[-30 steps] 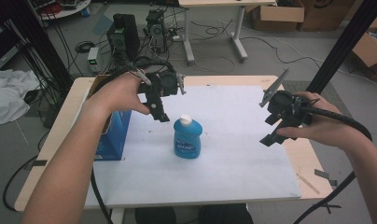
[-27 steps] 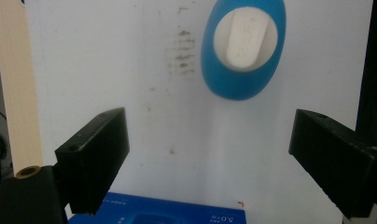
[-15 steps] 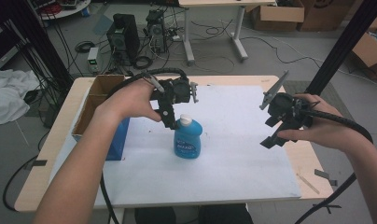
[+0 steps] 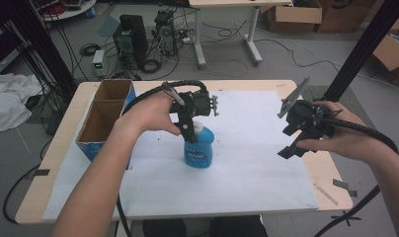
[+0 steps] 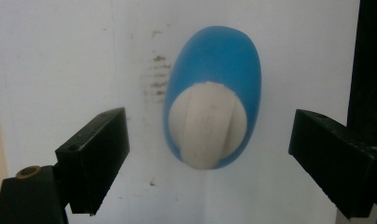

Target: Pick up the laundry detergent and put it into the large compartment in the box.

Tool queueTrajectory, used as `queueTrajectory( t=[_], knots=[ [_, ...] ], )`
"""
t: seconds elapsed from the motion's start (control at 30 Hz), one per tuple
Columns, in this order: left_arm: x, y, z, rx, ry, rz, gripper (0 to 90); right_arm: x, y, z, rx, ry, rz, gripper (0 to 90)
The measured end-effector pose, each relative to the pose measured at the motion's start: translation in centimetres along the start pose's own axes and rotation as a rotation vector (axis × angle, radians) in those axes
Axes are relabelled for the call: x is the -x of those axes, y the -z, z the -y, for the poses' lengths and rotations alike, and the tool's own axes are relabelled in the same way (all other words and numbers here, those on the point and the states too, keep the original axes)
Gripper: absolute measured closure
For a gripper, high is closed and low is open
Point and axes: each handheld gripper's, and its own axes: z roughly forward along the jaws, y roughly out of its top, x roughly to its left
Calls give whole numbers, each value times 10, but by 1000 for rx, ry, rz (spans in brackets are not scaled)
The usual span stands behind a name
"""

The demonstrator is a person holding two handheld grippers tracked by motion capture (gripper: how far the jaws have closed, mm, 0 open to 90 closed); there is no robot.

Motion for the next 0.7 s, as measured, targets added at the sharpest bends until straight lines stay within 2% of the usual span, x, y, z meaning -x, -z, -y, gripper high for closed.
queueTrajectory(
  t=[0.2,0.33,0.7],
  knots=[
    [0,-6,-2,3,2,-1,143,0,-1,1,-2,-1,-2,244],
    [0,-13,-3,-9,15,8,141,0,-2,2,-4,-4,-2,245],
    [-2,-29,-5,-26,15,11,139,0,-4,4,-4,-3,-5,245]
  ],
)
